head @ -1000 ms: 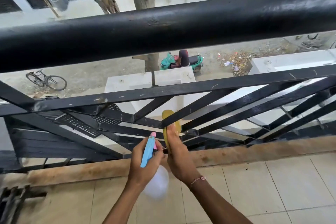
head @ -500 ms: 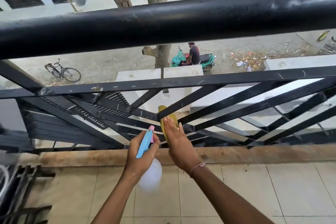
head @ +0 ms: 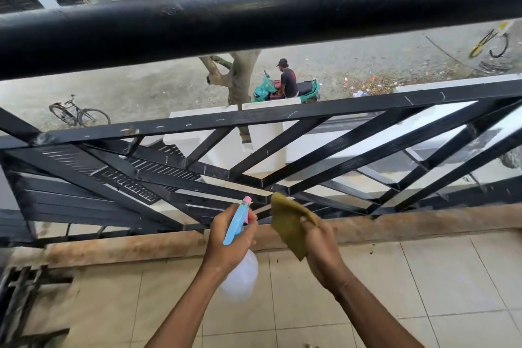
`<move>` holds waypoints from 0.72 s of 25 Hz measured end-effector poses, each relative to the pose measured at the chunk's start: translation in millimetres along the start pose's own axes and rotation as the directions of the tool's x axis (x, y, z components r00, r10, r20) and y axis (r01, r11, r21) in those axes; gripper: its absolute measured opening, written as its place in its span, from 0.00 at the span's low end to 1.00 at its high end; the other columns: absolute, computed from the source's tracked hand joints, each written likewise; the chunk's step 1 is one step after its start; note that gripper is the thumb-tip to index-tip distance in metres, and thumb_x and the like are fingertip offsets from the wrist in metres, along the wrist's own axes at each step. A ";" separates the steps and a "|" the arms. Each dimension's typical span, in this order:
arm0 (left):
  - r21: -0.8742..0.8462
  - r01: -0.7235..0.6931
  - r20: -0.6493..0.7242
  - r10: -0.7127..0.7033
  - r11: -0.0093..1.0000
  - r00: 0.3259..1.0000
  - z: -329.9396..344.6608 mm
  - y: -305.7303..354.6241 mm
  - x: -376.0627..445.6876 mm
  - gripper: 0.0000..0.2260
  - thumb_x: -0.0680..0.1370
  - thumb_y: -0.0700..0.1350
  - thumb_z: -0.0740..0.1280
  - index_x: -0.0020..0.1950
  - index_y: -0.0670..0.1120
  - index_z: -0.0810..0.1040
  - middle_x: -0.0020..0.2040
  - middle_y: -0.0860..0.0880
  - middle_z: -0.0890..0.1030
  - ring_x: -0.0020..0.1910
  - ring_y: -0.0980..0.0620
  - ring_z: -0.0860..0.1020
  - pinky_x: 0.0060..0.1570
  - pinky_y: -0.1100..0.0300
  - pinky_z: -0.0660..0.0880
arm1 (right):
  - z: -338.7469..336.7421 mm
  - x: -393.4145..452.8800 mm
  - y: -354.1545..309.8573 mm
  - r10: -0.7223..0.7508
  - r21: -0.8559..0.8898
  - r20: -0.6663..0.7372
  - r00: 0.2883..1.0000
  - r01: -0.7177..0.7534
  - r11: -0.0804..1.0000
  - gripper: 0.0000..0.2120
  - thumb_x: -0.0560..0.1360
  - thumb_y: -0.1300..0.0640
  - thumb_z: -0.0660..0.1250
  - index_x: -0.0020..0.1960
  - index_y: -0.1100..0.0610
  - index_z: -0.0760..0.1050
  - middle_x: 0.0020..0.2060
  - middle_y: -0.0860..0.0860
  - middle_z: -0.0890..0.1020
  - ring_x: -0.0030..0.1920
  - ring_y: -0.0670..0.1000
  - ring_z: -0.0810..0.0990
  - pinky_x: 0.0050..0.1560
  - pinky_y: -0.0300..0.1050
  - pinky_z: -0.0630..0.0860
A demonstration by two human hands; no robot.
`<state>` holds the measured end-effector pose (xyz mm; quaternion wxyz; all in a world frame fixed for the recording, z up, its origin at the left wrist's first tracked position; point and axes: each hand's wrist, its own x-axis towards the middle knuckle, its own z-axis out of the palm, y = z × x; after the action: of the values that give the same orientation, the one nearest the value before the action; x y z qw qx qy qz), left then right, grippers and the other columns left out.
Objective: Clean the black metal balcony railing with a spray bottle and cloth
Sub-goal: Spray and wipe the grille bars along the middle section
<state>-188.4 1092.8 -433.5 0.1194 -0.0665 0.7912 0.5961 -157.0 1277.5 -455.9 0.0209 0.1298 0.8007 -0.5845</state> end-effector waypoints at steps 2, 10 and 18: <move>0.002 0.017 0.017 -0.017 1.000 1.000 7.3 -2.3 1.7 0.05 0.79 0.37 0.71 0.47 0.47 0.82 0.43 0.43 0.80 0.42 0.47 0.82 0.40 0.50 0.85 | -1.9 10.3 13.2 0.063 -0.004 -0.107 0.992 -0.063 0.998 0.12 0.86 0.57 0.54 0.55 0.47 0.75 0.56 0.51 0.80 0.53 0.50 0.79 0.51 0.48 0.80; 0.017 0.038 0.023 -0.038 0.999 0.999 19.3 -13.2 13.9 0.03 0.79 0.43 0.72 0.52 0.47 0.81 0.49 0.40 0.79 0.47 0.42 0.82 0.44 0.42 0.85 | 68.1 81.3 40.1 -0.155 -0.339 0.125 0.980 0.189 0.922 0.18 0.78 0.58 0.54 0.64 0.65 0.69 0.62 0.63 0.72 0.60 0.64 0.71 0.61 0.71 0.73; 0.062 -0.009 0.045 0.006 0.998 0.999 6.3 -17.0 19.3 0.05 0.79 0.39 0.72 0.47 0.49 0.81 0.44 0.46 0.80 0.44 0.44 0.82 0.42 0.41 0.84 | 70.7 38.7 69.6 -0.279 -0.337 0.128 0.952 0.306 0.890 0.39 0.76 0.69 0.55 0.82 0.57 0.41 0.81 0.55 0.42 0.80 0.50 0.39 0.78 0.56 0.56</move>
<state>-202.2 1094.7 -456.2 0.1368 -0.0465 0.8068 0.5729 -186.6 1237.7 -550.2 -0.0138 -0.0205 0.9015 -0.4320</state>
